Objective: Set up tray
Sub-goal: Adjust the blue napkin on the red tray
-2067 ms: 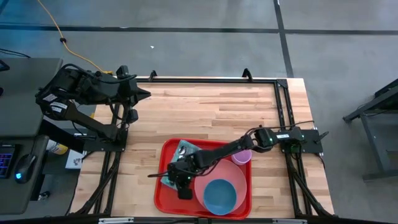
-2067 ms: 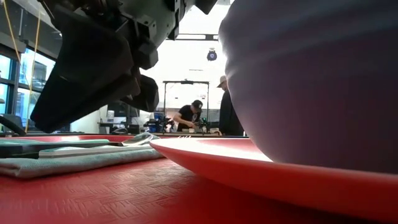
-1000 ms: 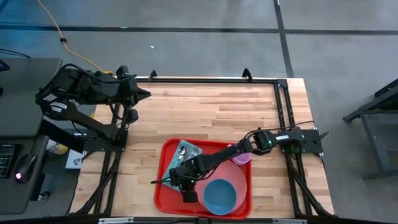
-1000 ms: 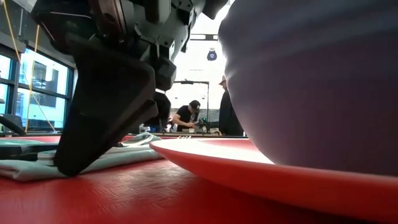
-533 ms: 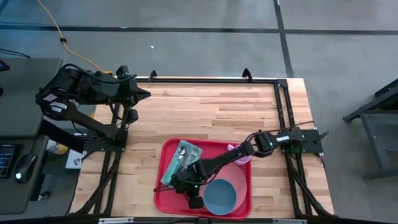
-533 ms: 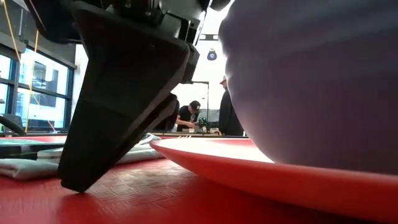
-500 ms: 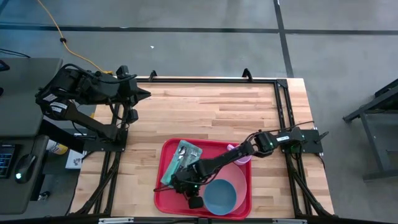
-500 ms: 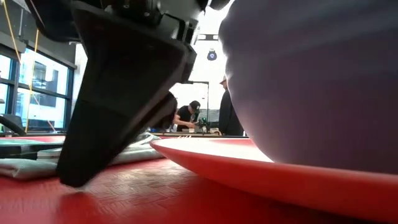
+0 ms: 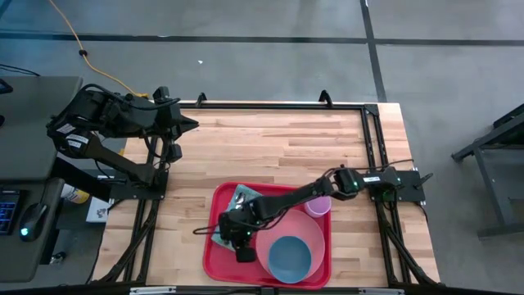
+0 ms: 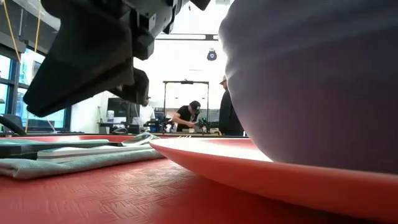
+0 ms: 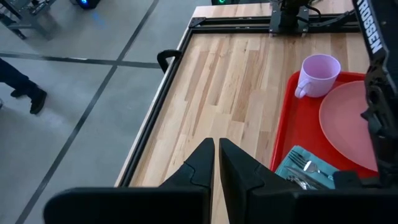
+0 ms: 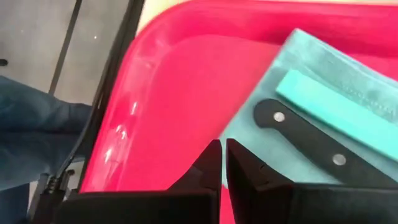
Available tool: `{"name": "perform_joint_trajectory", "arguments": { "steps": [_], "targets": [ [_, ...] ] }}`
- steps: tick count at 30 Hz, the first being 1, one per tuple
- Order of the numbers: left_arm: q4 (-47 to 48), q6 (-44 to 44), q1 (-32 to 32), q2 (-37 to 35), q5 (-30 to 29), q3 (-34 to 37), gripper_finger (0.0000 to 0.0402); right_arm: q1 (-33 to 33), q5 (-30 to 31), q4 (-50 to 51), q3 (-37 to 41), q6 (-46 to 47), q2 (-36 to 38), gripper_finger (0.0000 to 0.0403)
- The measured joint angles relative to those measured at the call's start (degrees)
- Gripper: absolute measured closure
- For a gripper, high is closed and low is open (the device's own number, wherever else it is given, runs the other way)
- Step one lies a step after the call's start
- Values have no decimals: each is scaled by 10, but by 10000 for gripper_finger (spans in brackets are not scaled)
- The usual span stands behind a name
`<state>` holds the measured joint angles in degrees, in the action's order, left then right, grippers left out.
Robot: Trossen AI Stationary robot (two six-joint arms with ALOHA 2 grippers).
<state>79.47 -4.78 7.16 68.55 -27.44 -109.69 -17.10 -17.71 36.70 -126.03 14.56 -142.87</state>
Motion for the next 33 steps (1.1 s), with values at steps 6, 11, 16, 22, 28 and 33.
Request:
{"name": "perform_joint_trajectory", "arguments": {
  "steps": [6, 11, 16, 22, 28, 33],
  "targets": [
    [0, 0, 0, 0, 0, 0, 346, 14, 2, -25, 24, 3, -2, 403],
    [0, 0, 0, 0, 0, 0, 346, 25, 6, -36, 25, 2, -3, 403],
    [0, 0, 0, 0, 0, 0, 346, 31, 7, -35, 25, 6, -3, 403],
    [1, 0, 0, 0, 0, 0, 346, 16, 7, -40, 25, 9, -17, 403],
    [4, 1, 0, 0, 0, 0, 346, 9, 0, -38, 25, 19, -25, 403],
    [4, 4, 0, 0, 1, 0, 346, 10, -18, -40, 25, 26, -27, 403]
  ]
}}
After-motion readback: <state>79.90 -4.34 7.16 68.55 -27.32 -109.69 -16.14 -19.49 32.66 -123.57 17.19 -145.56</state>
